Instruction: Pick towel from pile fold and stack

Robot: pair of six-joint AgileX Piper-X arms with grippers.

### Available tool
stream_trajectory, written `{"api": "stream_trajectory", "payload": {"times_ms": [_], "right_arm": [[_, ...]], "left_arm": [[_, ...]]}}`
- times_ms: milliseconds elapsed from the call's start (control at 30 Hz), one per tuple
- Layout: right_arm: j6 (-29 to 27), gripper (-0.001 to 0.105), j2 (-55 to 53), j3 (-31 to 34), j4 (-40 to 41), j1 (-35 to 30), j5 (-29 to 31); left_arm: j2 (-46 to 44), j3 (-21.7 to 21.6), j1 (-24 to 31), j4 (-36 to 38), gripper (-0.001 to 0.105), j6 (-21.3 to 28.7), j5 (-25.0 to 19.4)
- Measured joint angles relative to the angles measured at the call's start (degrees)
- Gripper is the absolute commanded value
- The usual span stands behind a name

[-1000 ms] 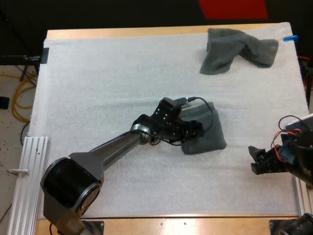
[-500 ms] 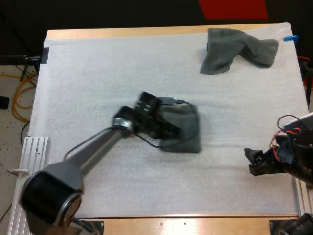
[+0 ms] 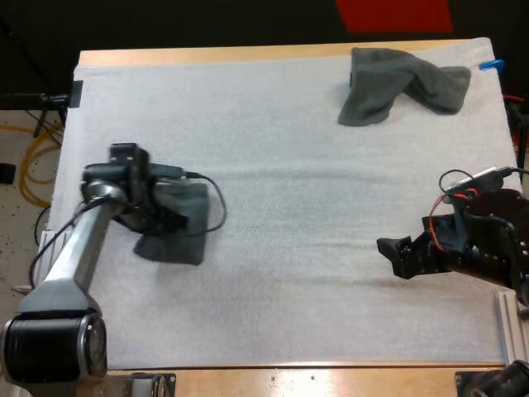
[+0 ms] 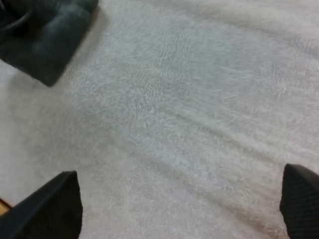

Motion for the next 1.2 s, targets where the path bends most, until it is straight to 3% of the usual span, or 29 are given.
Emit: {"api": "stream_trajectory", "payload": {"times_ms": [167, 267, 300, 467, 533, 733, 800, 900, 1067, 1200], "right_arm": [[0.00, 0.078, 0.31, 0.68, -1.77, 0.00, -0.08], [0.18, 0.078, 0.40, 0.77, -1.98, 0.00, -0.08], [0.16, 0.078, 0.38, 0.77, -2.10, 0.00, -0.08], [0.16, 0.078, 0.38, 0.77, -2.10, 0.00, -0.08], [0.16, 0.078, 0.38, 0.77, -2.10, 0.00, -0.08], [0.28, 0.078, 0.38, 0.77, -2.10, 0.00, -0.08], [0.24, 0.078, 0.38, 0.77, -2.10, 0.00, -0.08], [0.24, 0.078, 0.38, 0.77, -2.10, 0.00, -0.08], [0.24, 0.078, 0.38, 0.77, -2.10, 0.00, 0.26], [0.24, 0.078, 0.38, 0.77, -3.44, 0.00, 4.91]], "left_arm": [[0.00, 0.00, 6.33, -0.06, 0.001, 1.05, -0.56], [0.00, 0.00, 8.26, -0.47, 0.007, 1.63, -1.10], [0.00, 0.00, 8.56, -0.60, 0.011, 1.87, -1.25], [0.00, 0.00, 9.27, -1.57, 0.052, 2.78, -1.92], [0.00, -0.03, 9.27, -1.53, 0.057, 2.76, -2.47], [-2.38, -2.26, 9.27, -2.06, 0.057, 1.85, -14.15], [-5.81, -2.75, 9.27, -3.21, 0.057, 1.85, -15.82], [-12.07, -3.24, 9.27, -4.62, 0.057, 1.85, -14.71], [-22.88, -3.27, 8.54, -4.91, 0.057, 1.85, -8.92], [-29.52, -3.27, 5.29, -4.91, 0.057, -1.19, -6.25]]}}
